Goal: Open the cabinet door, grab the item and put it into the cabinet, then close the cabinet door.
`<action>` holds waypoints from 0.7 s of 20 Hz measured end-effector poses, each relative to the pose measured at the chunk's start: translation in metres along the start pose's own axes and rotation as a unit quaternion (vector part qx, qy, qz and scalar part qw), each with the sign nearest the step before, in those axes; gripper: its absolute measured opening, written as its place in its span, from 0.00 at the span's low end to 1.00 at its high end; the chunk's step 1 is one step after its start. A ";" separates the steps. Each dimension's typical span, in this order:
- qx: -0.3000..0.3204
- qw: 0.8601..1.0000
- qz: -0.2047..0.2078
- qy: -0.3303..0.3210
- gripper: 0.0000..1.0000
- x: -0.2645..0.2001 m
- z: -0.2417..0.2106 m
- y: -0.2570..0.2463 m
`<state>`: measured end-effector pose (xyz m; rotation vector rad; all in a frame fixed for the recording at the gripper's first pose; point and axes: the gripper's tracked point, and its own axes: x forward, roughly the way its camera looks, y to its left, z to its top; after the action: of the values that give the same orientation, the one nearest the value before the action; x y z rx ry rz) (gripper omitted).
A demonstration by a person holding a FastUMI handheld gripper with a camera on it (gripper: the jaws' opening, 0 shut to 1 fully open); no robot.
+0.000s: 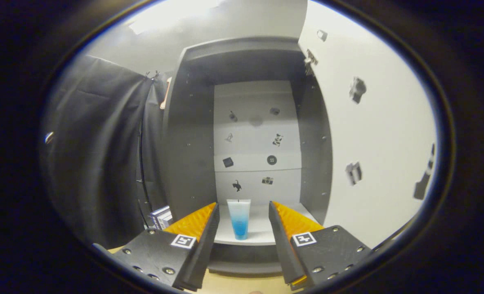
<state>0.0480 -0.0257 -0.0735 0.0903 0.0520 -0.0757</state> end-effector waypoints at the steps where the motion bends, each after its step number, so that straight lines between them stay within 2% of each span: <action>1: -0.008 1.000 -0.009 -0.006 0.71 -0.019 0.009 -0.004; 5: -0.015 0.998 -0.055 -0.018 0.71 -0.089 0.038 -0.025; 6: -0.007 0.998 -0.067 -0.021 0.78 -0.106 0.048 -0.033; 11: 0.027 0.992 -0.119 -0.043 0.79 -0.196 0.098 -0.071; 14: 0.024 0.985 -0.167 -0.044 0.79 -0.235 0.102 -0.098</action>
<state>-0.1889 -0.1151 0.0328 0.1262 -0.0241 -0.4166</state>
